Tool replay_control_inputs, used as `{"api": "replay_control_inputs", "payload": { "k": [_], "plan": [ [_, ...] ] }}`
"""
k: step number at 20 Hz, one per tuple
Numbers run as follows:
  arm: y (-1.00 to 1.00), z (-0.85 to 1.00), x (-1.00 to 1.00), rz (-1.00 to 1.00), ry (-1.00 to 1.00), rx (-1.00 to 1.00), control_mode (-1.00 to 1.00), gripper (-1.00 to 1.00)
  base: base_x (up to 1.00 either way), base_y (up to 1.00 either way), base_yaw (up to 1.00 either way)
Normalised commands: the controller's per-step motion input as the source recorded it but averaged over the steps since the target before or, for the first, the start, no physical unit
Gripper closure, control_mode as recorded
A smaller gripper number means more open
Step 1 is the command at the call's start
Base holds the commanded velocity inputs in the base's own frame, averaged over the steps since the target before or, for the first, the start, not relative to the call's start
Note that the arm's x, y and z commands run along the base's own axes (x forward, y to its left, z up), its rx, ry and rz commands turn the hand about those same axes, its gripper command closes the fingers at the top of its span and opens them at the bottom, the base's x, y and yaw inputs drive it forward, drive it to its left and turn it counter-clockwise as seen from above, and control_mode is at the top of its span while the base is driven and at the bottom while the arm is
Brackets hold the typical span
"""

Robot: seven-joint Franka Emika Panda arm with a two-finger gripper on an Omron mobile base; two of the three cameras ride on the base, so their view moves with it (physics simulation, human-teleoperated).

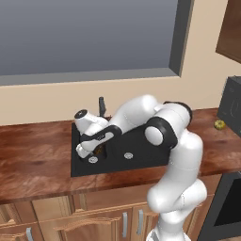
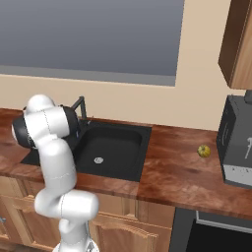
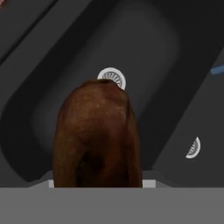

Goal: Turn on the sink faucet. Then move the sweet potato from the counter to the sink. Turn off the sink. Move the vegetable from the sink to the pot next to the stove. Finally move the pot to the rear left burner.

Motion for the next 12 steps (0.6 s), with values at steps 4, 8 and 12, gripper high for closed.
{"api": "replay_control_inputs", "payload": {
  "k": [4,8,12],
  "plan": [
    [0.0,-0.14,0.21,0.0,0.0,0.0,-1.0,1.0,0.0,0.0,0.0],
    [0.0,-0.15,0.18,0.0,0.01,0.0,-1.0,1.0,0.0,0.0,0.0],
    [0.0,-0.16,0.06,0.0,0.08,0.0,-1.0,1.0,0.0,0.0,0.0]
  ]
}}
